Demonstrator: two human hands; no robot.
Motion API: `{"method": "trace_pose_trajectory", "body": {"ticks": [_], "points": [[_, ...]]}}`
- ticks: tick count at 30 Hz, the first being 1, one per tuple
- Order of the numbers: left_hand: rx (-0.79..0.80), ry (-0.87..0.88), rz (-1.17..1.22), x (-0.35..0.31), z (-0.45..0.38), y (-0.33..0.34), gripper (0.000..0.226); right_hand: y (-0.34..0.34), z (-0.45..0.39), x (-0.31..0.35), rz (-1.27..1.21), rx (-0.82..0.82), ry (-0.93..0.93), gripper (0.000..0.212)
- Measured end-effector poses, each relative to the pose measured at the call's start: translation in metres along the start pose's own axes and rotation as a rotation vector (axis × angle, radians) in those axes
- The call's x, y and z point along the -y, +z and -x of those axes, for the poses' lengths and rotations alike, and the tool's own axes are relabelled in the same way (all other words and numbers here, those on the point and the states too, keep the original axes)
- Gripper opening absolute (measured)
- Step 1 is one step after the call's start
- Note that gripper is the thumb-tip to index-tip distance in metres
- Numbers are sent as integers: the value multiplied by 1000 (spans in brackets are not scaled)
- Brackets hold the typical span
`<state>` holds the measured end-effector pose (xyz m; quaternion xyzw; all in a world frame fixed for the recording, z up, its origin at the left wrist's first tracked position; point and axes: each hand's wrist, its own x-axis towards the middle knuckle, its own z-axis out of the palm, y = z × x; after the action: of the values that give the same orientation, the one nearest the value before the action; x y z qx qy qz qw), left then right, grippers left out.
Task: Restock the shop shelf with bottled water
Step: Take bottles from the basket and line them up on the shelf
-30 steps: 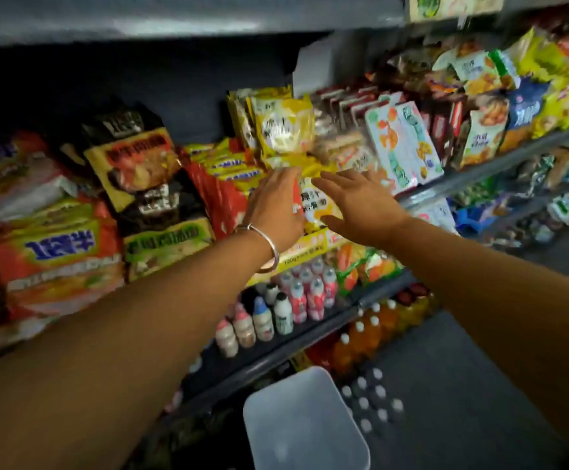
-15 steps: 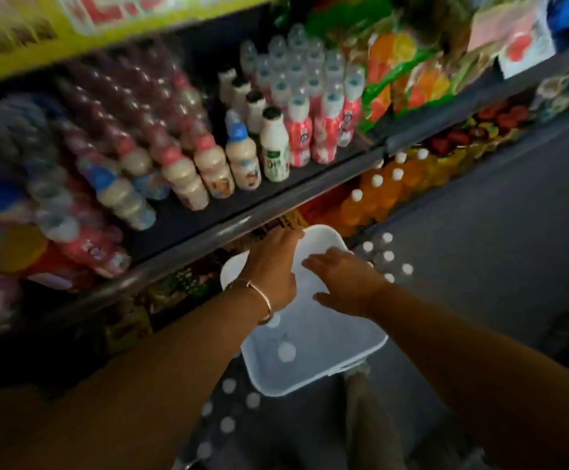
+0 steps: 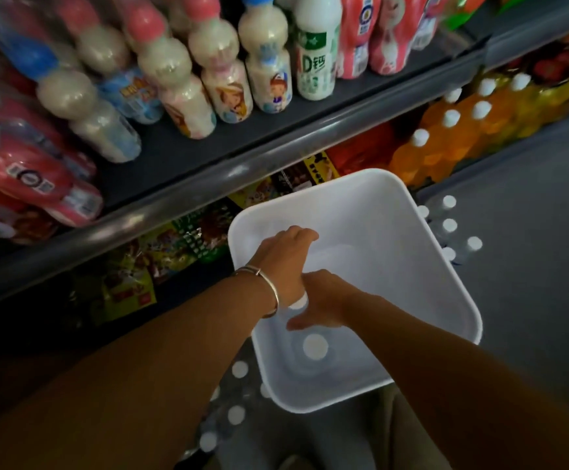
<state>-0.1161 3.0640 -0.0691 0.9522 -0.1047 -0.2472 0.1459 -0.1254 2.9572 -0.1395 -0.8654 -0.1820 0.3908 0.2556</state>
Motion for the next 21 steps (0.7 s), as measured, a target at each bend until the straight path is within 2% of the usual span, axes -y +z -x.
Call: {"method": "trace_pose_trajectory", "body": {"ticks": [6, 10, 14, 17, 21], "points": [[16, -11, 99, -19, 7, -42, 72, -53, 29, 8, -97, -79, 34, 58], [-16, 10, 174, -47, 21, -104, 66, -124, 80, 39, -86, -141, -35, 60], [-80, 94, 182, -92, 41, -192, 52, -215, 156, 87, -47, -183, -68, 57], [-84, 149, 107, -131, 69, -270, 46, -277, 212, 129, 55, -239, -102, 24], [-124, 210, -9, -181, 115, -373, 46, -357, 290, 191, 125, -343, -160, 17]]}}
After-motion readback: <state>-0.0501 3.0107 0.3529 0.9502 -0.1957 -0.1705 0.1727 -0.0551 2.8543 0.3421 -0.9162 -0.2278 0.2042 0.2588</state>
